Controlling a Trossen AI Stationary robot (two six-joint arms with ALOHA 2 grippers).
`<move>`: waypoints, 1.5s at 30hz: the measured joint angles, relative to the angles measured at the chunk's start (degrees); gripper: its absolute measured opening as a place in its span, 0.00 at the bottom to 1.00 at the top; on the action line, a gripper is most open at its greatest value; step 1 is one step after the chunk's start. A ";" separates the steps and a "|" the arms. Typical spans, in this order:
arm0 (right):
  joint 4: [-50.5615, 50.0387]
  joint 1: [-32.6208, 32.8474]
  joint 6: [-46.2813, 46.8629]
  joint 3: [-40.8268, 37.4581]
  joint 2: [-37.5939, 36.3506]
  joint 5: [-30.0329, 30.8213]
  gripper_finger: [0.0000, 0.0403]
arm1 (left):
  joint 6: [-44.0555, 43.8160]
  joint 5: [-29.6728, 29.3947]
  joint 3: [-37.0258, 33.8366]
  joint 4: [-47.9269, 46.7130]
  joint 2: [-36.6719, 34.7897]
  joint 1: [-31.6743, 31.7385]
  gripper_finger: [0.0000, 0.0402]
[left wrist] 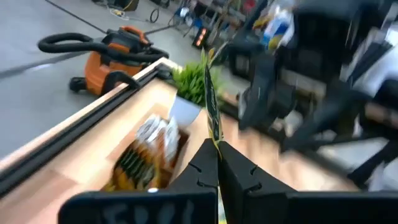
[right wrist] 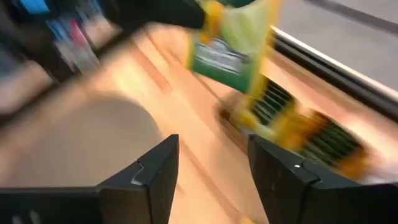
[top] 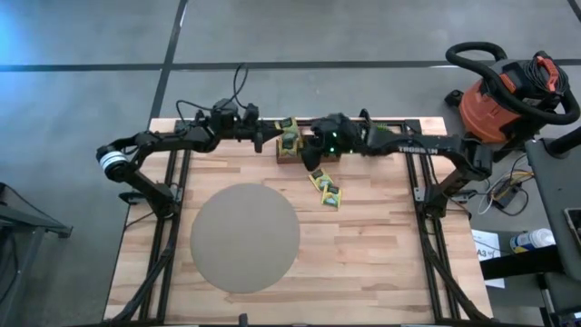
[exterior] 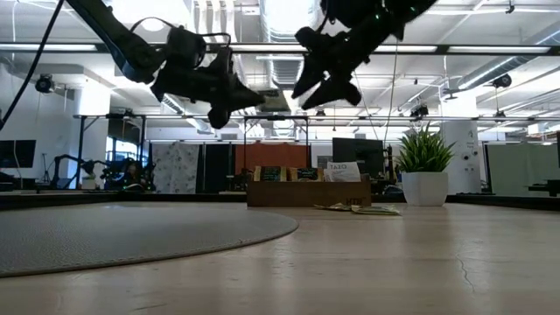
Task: Pick & Place Tea
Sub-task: Put the yellow tea sachet into the left compartment of the wooden organizer
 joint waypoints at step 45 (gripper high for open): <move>-50.09 -6.52 -40.75 58.08 33.49 -7.70 0.33 | 38.88 -10.16 1.63 -11.42 3.47 -4.05 0.00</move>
